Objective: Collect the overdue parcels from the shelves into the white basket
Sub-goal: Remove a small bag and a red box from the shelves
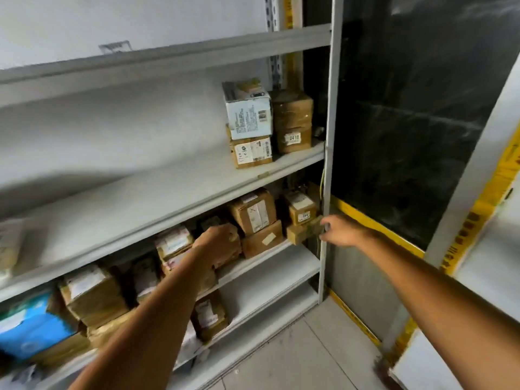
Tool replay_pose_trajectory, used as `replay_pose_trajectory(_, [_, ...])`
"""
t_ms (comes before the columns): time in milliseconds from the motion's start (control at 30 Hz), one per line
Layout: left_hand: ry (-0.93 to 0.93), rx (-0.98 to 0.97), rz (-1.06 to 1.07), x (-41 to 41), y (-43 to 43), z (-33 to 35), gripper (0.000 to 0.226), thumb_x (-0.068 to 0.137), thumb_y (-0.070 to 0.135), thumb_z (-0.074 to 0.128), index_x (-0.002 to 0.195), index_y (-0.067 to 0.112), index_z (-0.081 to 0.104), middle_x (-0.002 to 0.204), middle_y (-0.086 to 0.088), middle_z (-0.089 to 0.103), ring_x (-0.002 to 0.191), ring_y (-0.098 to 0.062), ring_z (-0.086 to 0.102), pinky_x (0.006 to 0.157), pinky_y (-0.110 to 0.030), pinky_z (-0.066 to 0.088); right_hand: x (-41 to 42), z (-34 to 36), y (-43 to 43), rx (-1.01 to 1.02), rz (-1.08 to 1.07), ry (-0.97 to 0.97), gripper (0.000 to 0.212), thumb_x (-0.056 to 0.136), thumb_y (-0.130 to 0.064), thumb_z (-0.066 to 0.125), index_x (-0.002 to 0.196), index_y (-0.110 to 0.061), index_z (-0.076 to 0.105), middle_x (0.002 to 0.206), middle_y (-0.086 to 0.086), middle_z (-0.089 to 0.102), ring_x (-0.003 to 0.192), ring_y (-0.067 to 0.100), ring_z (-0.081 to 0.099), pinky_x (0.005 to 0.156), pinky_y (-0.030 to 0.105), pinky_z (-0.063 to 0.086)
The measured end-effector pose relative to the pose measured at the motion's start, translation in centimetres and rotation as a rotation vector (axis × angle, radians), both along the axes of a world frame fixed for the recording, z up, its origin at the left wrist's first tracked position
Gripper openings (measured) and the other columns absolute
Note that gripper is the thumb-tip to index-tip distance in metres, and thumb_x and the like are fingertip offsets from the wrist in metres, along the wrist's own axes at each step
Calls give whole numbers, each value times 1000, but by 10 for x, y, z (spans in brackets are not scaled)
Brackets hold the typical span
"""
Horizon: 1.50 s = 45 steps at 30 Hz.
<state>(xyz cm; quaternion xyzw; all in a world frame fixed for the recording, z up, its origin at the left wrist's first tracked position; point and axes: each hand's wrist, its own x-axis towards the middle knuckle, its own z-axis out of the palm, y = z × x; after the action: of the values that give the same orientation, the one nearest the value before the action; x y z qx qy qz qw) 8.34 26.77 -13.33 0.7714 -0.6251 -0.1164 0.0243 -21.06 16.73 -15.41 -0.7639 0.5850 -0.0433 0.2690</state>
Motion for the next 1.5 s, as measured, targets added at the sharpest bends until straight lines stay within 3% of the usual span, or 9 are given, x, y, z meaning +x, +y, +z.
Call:
replay_pose_trajectory(100, [13,-36,115,45,32,15,41,96,35,53,136,31,56,132,-5,62,115,-28,61,91,-33,52,56,10,-4,-19,83,-25,49,87,-34,65,134,-25,54,126,6,61,111,26,60,96,40,49])
replay_pose_trajectory(200, [30,-66,205,99,62,28,45,90,38,51,135,32,55,134,-1,61,115,-25,61,93,-35,52,116,30,0,-38,175,-35,48,90,-29,66,135,-18,53,125,9,60,110,26,59,96,40,49])
replay_pose_trajectory(300, [2,-95,325,152,98,44,39,95,35,53,133,26,56,133,-3,61,115,-26,60,87,-30,49,187,50,9,-65,278,-36,46,91,-27,65,134,-13,54,128,11,59,114,28,58,99,41,47])
replay_pose_trajectory(500, [-12,-174,524,253,174,64,44,92,34,61,135,29,54,127,-8,64,108,-28,64,92,-37,53,323,83,46,-150,502,-2,52,91,-34,64,139,-17,50,141,10,52,124,27,53,100,34,44])
replay_pose_trajectory(733, [-96,-253,661,342,261,85,41,94,31,62,134,21,57,129,-10,64,116,-31,61,99,-38,49,464,111,104,-194,675,-71,52,91,-32,62,140,-20,49,139,11,53,121,28,53,97,34,43])
replay_pose_trajectory(900, [-86,-283,724,373,297,85,36,90,21,63,125,15,64,122,-12,67,110,-33,62,90,-38,51,540,112,143,-177,804,-140,52,92,-31,63,141,-20,49,141,11,51,123,28,52,100,36,44])
replay_pose_trajectory(1133, [32,-417,872,401,296,74,30,92,14,61,121,9,67,113,-15,67,88,-27,58,68,-28,43,620,97,159,-105,924,-238,51,89,-37,67,136,-19,54,133,9,59,119,26,57,97,33,45])
replay_pose_trajectory(1333, [236,-527,965,419,269,61,28,91,35,68,112,16,70,104,-8,69,93,-25,64,79,-36,53,665,83,152,-12,933,-312,60,86,-42,71,138,-18,52,136,8,57,121,25,56,95,31,45])
replay_pose_trajectory(1500, [423,-547,990,428,255,48,42,89,34,72,127,18,66,113,-7,70,97,-21,67,89,-36,56,681,67,145,99,940,-336,62,79,-43,78,132,-16,58,126,7,63,106,19,60,86,26,45])
